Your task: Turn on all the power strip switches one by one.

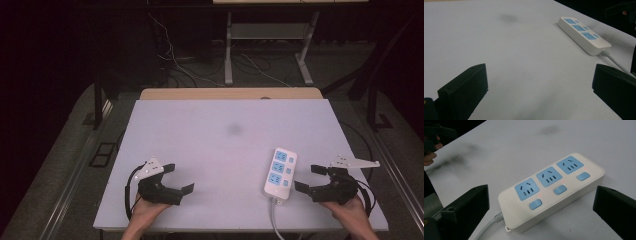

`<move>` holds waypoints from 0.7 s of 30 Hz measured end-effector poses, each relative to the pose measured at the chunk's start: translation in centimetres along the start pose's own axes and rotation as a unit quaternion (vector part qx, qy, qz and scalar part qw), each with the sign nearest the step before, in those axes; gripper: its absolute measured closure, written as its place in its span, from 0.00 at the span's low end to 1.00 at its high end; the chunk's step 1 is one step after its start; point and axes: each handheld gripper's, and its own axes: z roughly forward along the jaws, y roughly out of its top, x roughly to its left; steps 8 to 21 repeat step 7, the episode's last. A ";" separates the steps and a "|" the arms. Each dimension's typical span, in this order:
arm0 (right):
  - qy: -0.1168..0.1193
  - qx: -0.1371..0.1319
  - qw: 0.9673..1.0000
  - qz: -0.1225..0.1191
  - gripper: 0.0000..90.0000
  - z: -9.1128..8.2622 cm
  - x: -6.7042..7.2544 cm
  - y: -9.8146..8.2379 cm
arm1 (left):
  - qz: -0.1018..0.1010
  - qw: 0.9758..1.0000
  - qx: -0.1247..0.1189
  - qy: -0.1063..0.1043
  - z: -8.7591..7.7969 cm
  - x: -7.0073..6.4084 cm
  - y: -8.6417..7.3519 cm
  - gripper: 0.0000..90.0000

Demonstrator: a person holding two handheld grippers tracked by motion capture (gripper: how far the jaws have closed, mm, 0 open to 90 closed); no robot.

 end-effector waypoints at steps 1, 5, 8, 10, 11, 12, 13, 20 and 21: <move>0.001 -0.003 1.000 0.002 0.00 0.0 0.0 -0.2 | 0.000 1.000 0.000 0.000 0.0 0.0 0.0 0.00; 0.008 -0.005 1.000 0.003 0.00 0.2 0.2 -0.8 | 0.000 1.000 0.000 -0.001 0.0 0.1 0.0 0.00; 0.011 -0.005 1.000 0.001 0.00 0.3 0.2 -0.9 | -0.001 1.000 0.002 -0.003 0.1 0.1 0.0 0.00; 0.011 -0.005 1.000 0.001 0.00 0.3 0.2 -0.9 | -0.001 1.000 0.002 -0.003 0.1 0.1 0.0 0.00; 0.011 -0.005 1.000 0.001 0.00 0.3 0.2 -0.9 | -0.001 1.000 0.002 -0.003 0.1 0.1 0.0 0.00; 0.011 -0.005 1.000 0.001 0.00 0.3 0.2 -0.9 | -0.001 1.000 0.002 -0.003 0.1 0.1 0.0 0.00; 0.011 -0.005 1.000 0.001 0.00 0.3 0.2 -0.9 | -0.001 1.000 0.002 -0.003 0.1 0.1 0.0 0.00; 0.011 -0.005 1.000 0.001 0.00 0.3 0.2 -0.9 | -0.001 1.000 0.002 -0.003 0.1 0.1 0.0 0.00; 0.011 -0.005 1.000 0.001 0.00 0.3 0.2 -0.9 | -0.001 1.000 0.002 -0.003 0.1 0.1 0.0 0.00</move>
